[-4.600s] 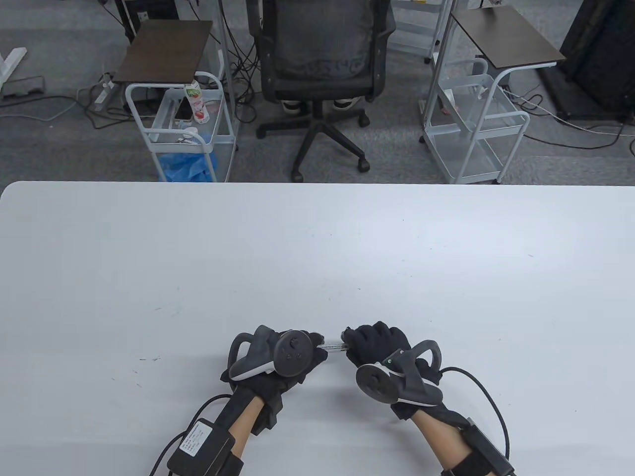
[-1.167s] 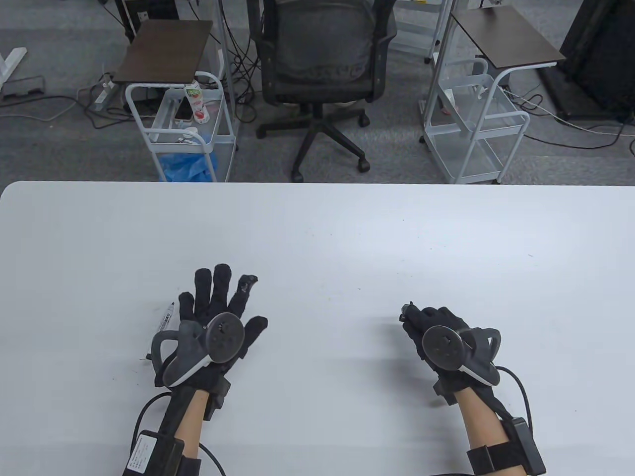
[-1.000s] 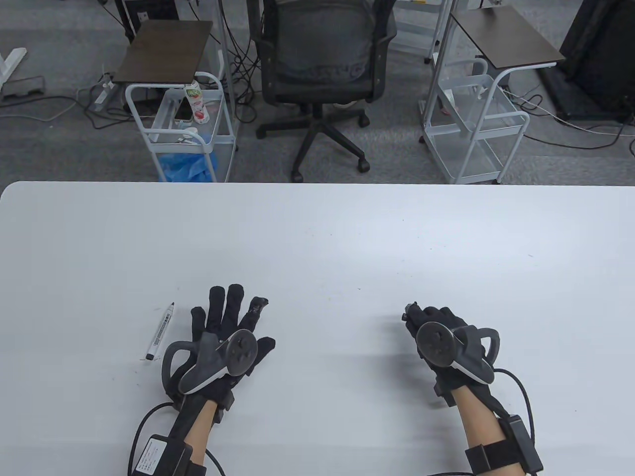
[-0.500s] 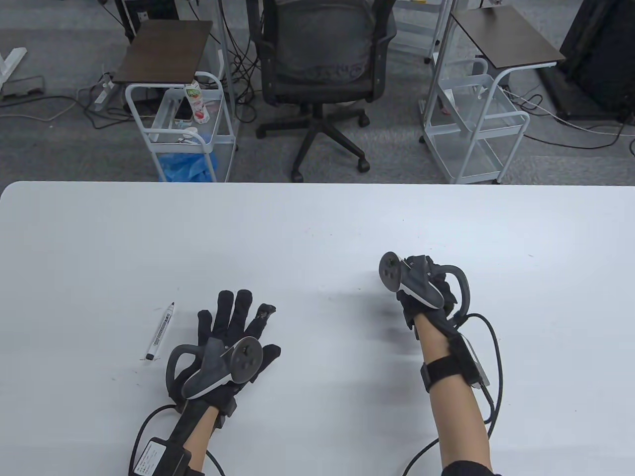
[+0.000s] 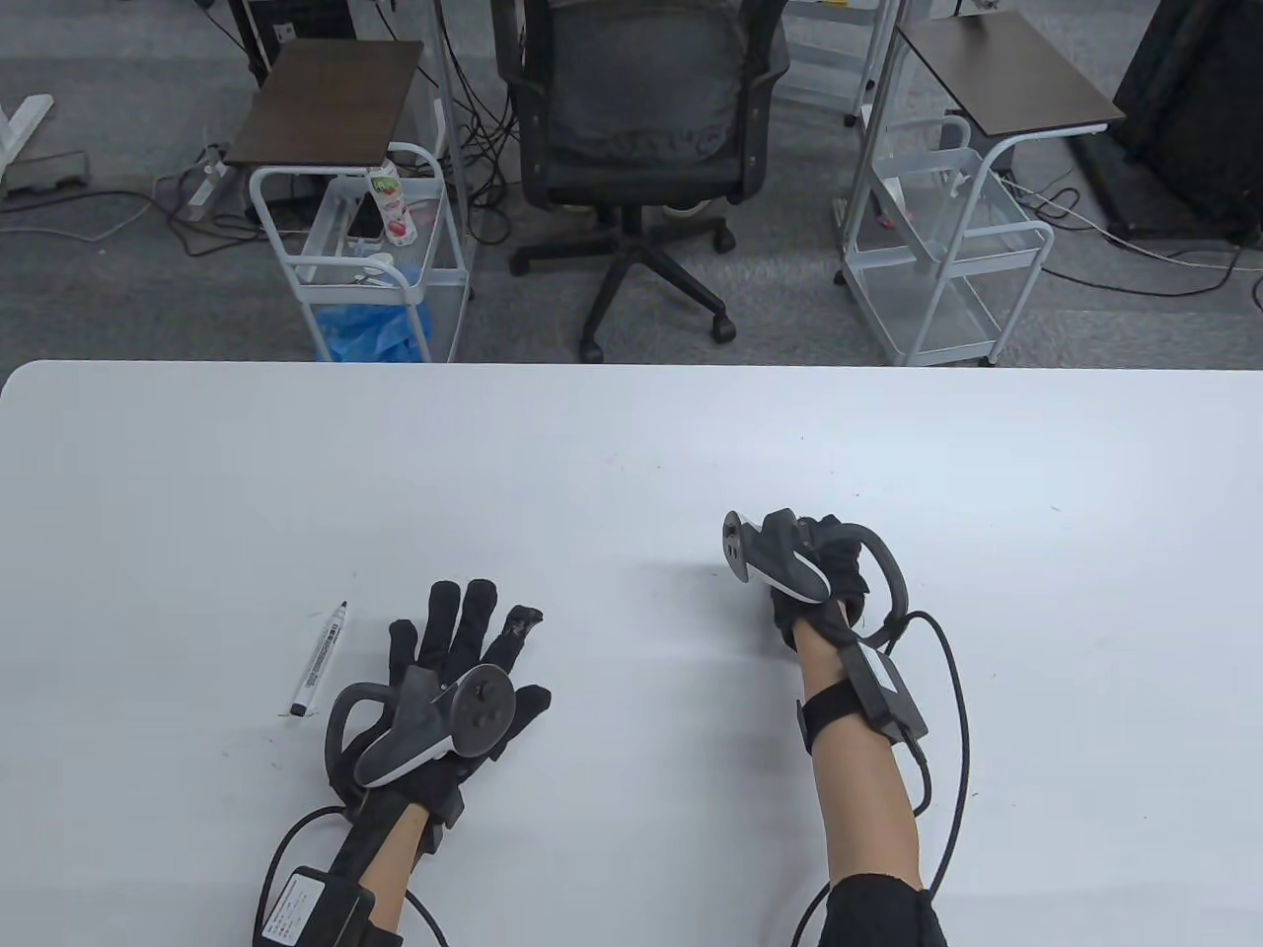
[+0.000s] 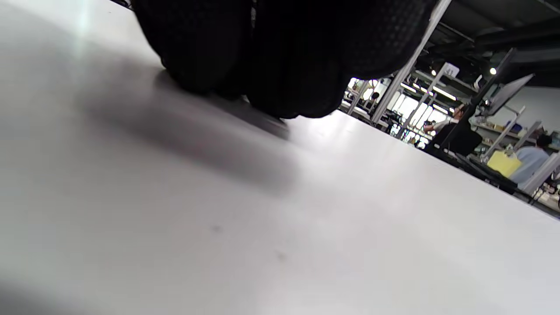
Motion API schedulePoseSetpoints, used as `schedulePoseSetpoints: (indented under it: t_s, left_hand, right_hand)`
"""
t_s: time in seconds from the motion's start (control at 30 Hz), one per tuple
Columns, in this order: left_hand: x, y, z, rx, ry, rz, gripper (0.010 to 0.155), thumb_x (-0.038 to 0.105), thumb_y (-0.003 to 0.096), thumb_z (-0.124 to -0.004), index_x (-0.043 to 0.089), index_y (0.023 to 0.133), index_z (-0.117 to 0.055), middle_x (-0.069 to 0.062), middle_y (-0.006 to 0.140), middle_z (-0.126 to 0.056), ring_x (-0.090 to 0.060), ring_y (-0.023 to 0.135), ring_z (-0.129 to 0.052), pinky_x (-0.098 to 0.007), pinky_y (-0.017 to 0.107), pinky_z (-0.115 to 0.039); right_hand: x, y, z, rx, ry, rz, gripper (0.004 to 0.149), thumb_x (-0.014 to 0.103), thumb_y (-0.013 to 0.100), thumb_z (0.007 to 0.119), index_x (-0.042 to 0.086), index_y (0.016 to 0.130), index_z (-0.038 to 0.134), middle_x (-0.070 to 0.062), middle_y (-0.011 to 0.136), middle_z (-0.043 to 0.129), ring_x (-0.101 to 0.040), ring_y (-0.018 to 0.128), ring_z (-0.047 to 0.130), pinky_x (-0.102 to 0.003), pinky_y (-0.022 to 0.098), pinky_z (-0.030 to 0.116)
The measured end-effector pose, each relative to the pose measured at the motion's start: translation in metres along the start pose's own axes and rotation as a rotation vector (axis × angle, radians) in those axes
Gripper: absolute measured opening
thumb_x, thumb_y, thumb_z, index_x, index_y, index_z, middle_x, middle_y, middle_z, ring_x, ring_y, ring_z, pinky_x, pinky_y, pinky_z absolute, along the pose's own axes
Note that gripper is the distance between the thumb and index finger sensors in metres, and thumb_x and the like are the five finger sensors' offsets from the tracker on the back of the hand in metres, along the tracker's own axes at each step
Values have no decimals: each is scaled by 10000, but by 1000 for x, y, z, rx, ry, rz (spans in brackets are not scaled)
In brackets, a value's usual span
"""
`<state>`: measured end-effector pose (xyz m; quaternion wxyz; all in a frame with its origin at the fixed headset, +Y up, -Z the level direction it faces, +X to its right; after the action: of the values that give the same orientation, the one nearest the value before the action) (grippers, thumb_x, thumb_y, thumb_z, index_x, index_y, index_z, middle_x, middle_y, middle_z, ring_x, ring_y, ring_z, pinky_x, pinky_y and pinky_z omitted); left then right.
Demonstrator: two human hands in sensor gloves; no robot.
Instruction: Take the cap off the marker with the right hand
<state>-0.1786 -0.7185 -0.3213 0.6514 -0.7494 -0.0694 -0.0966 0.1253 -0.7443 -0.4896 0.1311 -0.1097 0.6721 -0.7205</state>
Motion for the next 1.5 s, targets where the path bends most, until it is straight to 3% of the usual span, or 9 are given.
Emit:
schedulePoseSetpoints:
  t_s: [0.13,0.27,0.5,0.67,0.8,1.03,1.13,1.27,1.5]
  left_hand:
    - [0,-1,1,1,2,4,829,726,478,-424,407,1206,-192,-39,1307,-101,-341,1193,-90,-637,884,-251]
    - [-2,-1,2,6,-2,6,825,725,481,-421,407,1207,-192,-41,1307,-99,-342,1193,-88,-638,884,-247]
    - [-3,-2,4,14,-7,8,825,727,479,-419,411,1206,-192,-33,1307,-95,-339,1194,-86,-637,885,-245]
    - [2,-4,2,5,-39,-12,828,729,477,-416,408,1207,-192,-35,1306,-96,-340,1193,-88,-635,885,-249]
    - [3,-5,5,24,-31,-12,827,730,477,-414,411,1207,-190,-33,1307,-93,-337,1194,-83,-635,886,-241]
    - [5,-7,6,45,-26,-12,829,730,475,-416,407,1208,-197,-37,1306,-98,-337,1194,-88,-636,884,-244]
    - [8,-7,6,42,-21,-17,830,730,475,-415,410,1208,-194,-35,1306,-93,-335,1195,-82,-636,885,-235]
    - [9,-7,5,37,-12,-18,831,730,475,-417,407,1209,-198,-37,1306,-95,-337,1194,-85,-637,883,-239]
    - [8,-7,5,37,-13,-12,828,729,478,-414,408,1209,-196,-36,1306,-92,-337,1193,-80,-637,884,-232]
  right_hand:
    - [-11,-4,-12,55,-15,11,560,342,506,767,213,1046,691,-47,1008,814,-247,823,822,-387,604,748]
    - [-39,-19,-52,3,71,37,566,343,520,751,202,1064,679,-75,1054,776,-281,882,790,-415,637,729]
    - [-83,-75,-123,-207,264,-19,621,403,540,692,178,1115,619,-153,1156,670,-367,989,700,-527,735,626]
    - [-99,-125,-148,-358,372,-141,676,460,555,610,197,1168,502,-193,1232,526,-410,1071,574,-592,787,516]
    - [-104,-151,-132,-422,415,-195,707,492,562,572,235,1193,386,-208,1275,371,-451,1123,401,-649,803,377]
    - [-94,-167,-55,-345,395,-254,720,516,562,541,266,1198,313,-192,1284,211,-460,1123,176,-655,792,219]
    - [-86,-165,-25,-268,373,-257,729,523,561,527,261,1197,287,-193,1282,188,-462,1114,142,-658,781,183]
    - [-80,-160,7,-78,274,-263,725,526,562,498,266,1195,258,-184,1281,164,-453,1112,115,-653,782,159]
    - [-93,-159,8,-123,348,-253,721,517,559,510,260,1193,283,-189,1279,188,-454,1113,138,-655,779,170]
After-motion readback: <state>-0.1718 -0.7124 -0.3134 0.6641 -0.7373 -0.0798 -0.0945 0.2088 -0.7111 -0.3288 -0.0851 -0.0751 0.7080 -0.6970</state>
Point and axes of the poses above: the tracker on the back of each hand, its own x axis roughly to the thumb side, its own y axis roughly from the wrist to the fingertips, z = x × y, the point moved 4 cm from there along y, roughly from the wrist to the fingertips
